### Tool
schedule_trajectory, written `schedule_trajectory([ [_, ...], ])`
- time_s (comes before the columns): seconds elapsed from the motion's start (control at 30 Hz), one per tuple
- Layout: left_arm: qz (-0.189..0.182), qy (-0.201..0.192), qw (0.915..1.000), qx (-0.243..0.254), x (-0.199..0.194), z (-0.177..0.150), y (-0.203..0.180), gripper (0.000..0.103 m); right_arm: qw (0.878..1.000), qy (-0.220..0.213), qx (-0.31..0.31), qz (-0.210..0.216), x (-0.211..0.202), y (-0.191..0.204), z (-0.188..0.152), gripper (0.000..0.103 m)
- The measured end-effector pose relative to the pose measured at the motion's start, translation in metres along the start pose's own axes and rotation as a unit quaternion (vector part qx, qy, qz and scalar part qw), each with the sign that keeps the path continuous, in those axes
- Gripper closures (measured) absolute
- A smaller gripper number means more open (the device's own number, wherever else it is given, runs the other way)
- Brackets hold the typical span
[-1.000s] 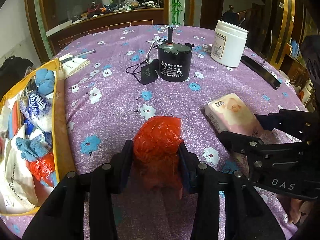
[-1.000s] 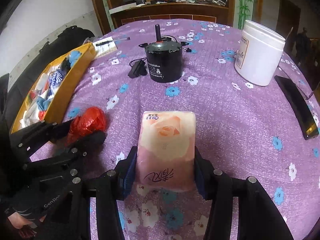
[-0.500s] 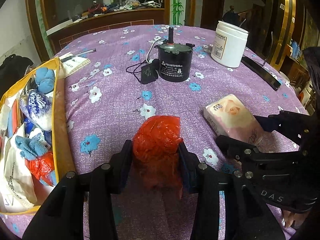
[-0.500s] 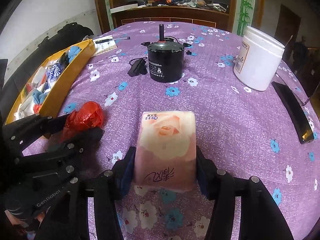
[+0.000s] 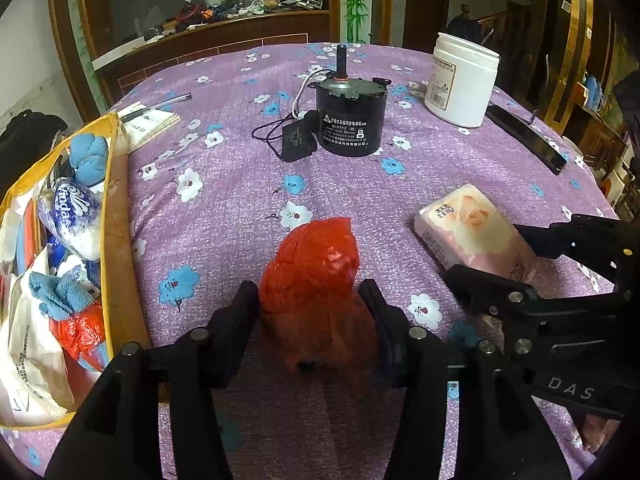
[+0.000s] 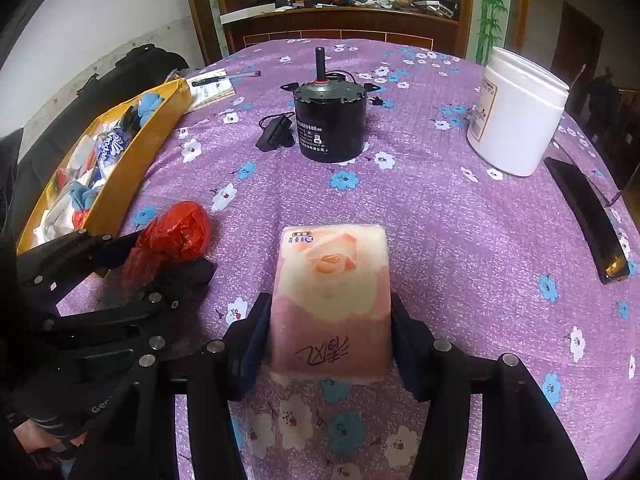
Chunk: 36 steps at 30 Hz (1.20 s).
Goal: Organize soft objects
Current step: 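Carry the red plastic bag and pink tissue pack over the white box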
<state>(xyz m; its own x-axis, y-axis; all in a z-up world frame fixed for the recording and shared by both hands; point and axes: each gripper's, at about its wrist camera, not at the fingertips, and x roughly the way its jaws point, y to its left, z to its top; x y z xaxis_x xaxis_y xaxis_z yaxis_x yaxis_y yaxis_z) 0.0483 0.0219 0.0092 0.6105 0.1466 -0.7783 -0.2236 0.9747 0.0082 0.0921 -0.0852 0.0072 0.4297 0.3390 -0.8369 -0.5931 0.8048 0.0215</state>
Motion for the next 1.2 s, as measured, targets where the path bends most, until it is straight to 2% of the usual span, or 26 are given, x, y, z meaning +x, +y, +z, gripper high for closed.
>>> schedule_trajectory([
  [0.3,0.002,0.002,1.0000,0.000,0.001,0.000,0.001,0.046,1.000,-0.011,0.010,-0.003,-0.005,-0.006,-0.001,0.050],
  [0.67,-0.011,0.005,0.9999,0.002,0.002,0.000,0.000,0.037,1.000,0.001,0.012,0.005,0.001,-0.008,-0.001,0.047],
  [0.93,-0.011,0.005,0.9999,0.000,0.002,-0.001,0.002,0.036,1.000,-0.007,0.017,0.007,0.002,-0.009,-0.003,0.046],
  [1.0,-0.012,0.003,0.9999,0.000,0.001,-0.001,0.002,0.037,1.000,-0.004,0.022,0.012,0.001,-0.011,-0.002,0.046],
  [1.1,-0.017,-0.001,0.9998,0.002,-0.001,-0.002,0.002,0.055,0.999,0.000,0.026,0.023,-0.002,-0.012,-0.001,0.044],
  [1.13,-0.018,-0.003,0.9998,0.003,-0.002,-0.002,0.002,0.066,0.999,0.000,0.026,0.021,-0.004,-0.011,-0.001,0.043],
  [1.2,-0.025,-0.004,0.9997,0.003,-0.003,-0.003,0.002,0.069,1.000,-0.007,0.025,0.016,-0.008,-0.011,0.000,0.038],
])
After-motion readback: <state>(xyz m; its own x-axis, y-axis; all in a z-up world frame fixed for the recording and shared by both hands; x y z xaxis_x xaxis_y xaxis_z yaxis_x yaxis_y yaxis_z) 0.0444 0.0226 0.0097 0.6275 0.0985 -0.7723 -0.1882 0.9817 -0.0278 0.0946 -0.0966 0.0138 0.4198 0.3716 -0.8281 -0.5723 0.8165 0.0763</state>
